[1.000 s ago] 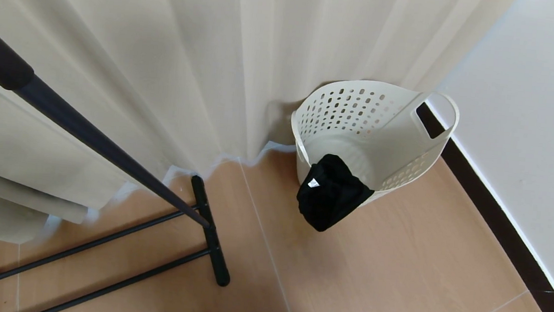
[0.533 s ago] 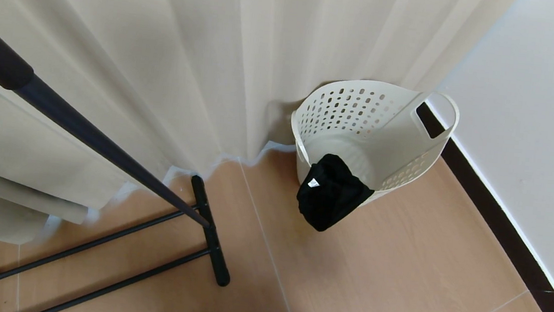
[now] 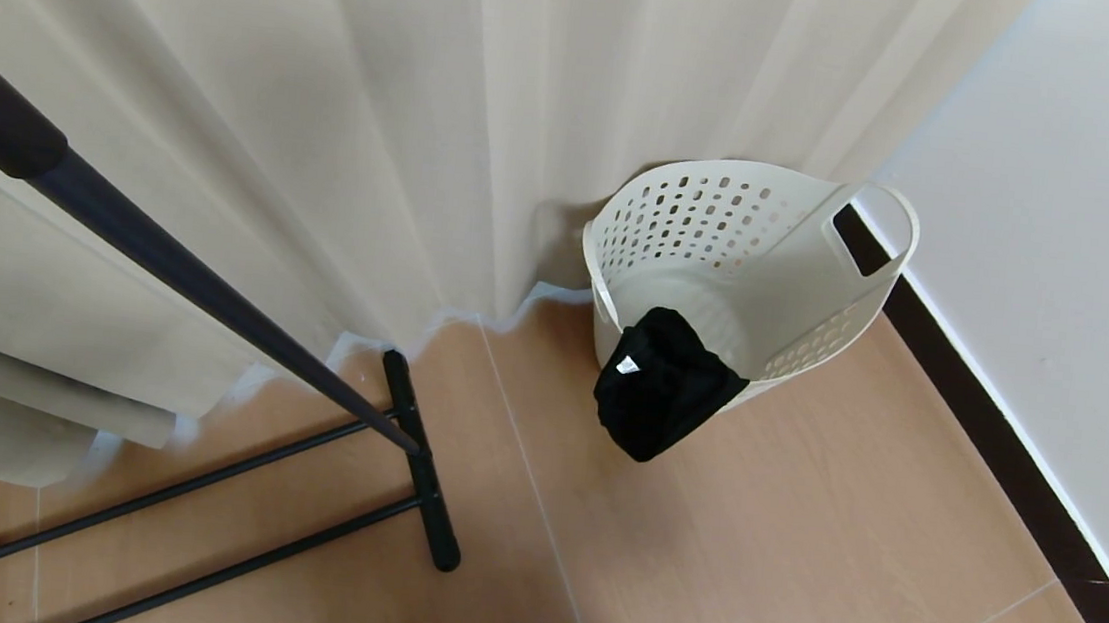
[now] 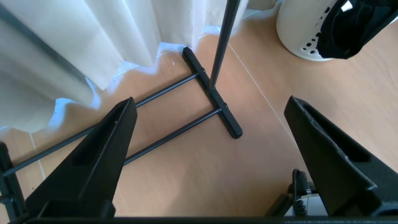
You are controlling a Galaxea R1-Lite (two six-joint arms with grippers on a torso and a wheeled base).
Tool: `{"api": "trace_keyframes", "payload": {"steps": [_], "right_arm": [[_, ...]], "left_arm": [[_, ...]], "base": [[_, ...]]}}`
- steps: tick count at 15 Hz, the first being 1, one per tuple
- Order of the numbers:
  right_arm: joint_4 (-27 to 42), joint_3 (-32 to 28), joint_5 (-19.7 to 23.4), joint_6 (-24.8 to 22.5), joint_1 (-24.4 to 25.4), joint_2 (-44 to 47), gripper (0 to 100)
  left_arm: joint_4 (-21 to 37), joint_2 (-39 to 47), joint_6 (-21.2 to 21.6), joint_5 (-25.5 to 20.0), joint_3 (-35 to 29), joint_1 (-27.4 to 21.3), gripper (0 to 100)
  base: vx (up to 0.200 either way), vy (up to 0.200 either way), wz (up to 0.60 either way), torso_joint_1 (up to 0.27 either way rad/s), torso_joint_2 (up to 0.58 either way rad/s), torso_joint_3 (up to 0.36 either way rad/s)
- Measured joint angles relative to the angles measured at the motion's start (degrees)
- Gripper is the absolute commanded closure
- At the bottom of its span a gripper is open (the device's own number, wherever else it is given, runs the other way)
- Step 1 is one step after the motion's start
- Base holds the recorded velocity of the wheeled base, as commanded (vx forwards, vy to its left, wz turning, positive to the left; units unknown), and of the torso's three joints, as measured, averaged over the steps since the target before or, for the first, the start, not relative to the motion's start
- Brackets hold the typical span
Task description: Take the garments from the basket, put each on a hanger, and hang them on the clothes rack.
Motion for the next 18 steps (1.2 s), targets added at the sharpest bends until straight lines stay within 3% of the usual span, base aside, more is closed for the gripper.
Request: {"api": "trace_keyframes", "payload": {"steps": [3, 5, 8, 11, 14, 18], "right_arm": [[-6.6, 0.0, 0.6, 0.4, 3.2, 11.1, 0], [-7.3, -1.0, 1.5, 0.3, 4.5, 16.9, 0], [-7.5, -8.4, 2.3, -0.6, 8.9, 26.4, 0], [-7.3, -18.2, 1.8, -3.7, 15.3, 38.7, 0], [-7.5, -29.7, 1.0, -10.7, 18.5, 54.9, 0], [-7.9, -52.8, -2.1, -17.4, 19.2, 76.9, 0]], "left_arm": [[0.0, 0.0, 0.0, 0.0, 0.0, 0.0, 0], [0.0, 0.0, 0.0, 0.0, 0.0, 0.0, 0], [0.0, 0.0, 0.0, 0.0, 0.0, 0.0, 0], [0.0, 0.0, 0.0, 0.0, 0.0, 0.0, 0], [0.0, 0.0, 0.0, 0.0, 0.0, 0.0, 0], [0.0, 0.0, 0.0, 0.0, 0.0, 0.0, 0]], "base": [[0.0, 0.0, 0.0, 0.0, 0.0, 0.0], [0.0, 0.0, 0.0, 0.0, 0.0, 0.0], [0.0, 0.0, 0.0, 0.0, 0.0, 0.0], [0.0, 0.0, 0.0, 0.0, 0.0, 0.0], [0.0, 0.0, 0.0, 0.0, 0.0, 0.0], [0.0, 0.0, 0.0, 0.0, 0.0, 0.0]]}}
